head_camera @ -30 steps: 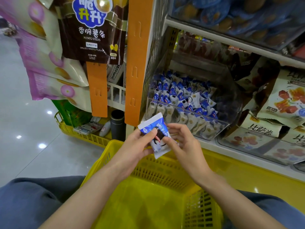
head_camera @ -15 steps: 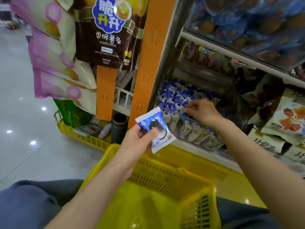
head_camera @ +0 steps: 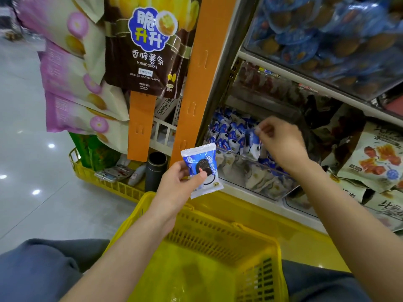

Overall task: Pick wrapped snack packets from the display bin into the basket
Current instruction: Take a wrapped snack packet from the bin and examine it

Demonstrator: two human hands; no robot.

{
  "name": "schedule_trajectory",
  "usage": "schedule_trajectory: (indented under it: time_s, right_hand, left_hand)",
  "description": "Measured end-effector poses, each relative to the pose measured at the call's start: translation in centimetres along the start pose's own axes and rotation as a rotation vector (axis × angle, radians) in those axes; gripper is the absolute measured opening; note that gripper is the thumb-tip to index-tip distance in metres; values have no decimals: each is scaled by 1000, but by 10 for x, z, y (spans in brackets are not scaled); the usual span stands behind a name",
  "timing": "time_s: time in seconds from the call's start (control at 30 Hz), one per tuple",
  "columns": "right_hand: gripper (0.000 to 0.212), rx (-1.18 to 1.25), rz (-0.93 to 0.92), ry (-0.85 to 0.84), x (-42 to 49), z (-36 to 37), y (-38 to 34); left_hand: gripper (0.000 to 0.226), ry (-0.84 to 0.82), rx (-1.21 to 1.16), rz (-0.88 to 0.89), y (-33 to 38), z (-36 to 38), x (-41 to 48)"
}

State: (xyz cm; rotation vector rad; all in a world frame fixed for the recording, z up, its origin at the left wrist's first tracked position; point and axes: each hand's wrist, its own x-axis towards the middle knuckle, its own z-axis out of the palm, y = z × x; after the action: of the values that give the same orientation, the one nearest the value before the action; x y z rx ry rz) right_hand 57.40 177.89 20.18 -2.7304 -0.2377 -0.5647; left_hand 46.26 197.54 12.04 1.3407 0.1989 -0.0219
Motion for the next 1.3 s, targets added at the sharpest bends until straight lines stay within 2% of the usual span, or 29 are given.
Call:
schedule_trajectory:
  time_s: [0.07,0.13,0.2,0.4,0.53,0.57,0.7,0.8,0.9,0.97,1.07,1.13,1.17,1.23,1.3]
  right_hand:
    - [5,148,-141,178,-13,-16,-7]
    - [4,333,-210,197,-29,-26,-17]
    - [7,478,-175,95,-48,-25,-27]
    - [10,867,139,-250,-92,-3,-49]
    - [7,1044,276,-366,-100,4,-53]
    - [6,1048,290,-399,-101,4,-53]
    - [34,910,309,-559,-101,0,-48]
    - [25,824,274,-596,-101,2,-45]
    - [16,841,267,-547,-98,-1,-41]
    - [17,867,300,-491,-90,-8,-38]
    - [20,749,318,-204,-63,-22,-27]
    - [18,593,236,6,-42,-26,-18]
    - [21,497,203,55,-31,-25,-15]
    - [26,311,191,18,-14,-16,-9]
    - [26,194,242,-148,-1,-1,-4]
  left_hand:
    - [34,17,-20,7,1,0,-1]
    - [30,-9,-78,18,4,1,-4]
    - [29,-61,-132,24,5,2,-7]
    - [38,-128,-142,26,1,1,-16]
    - [47,-272,-231,-109,2,-2,-18]
    - [48,-313,-241,-147,3,-3,-19]
    - [54,-402,-110,-200,3,0,-21]
    - [59,-341,-69,-203,-1,6,-23]
    - [63,-280,-77,-215,-3,8,-22]
    - [54,-216,-52,-179,-4,7,-19]
    - [38,-102,11,-130,-5,1,-13]
    - [36,-80,40,-118,-3,-1,-11]
    - [36,-81,50,-112,-2,-1,-10]
    - [37,-87,54,-107,-1,-1,-10]
    - [37,-91,45,-108,-1,-1,-11]
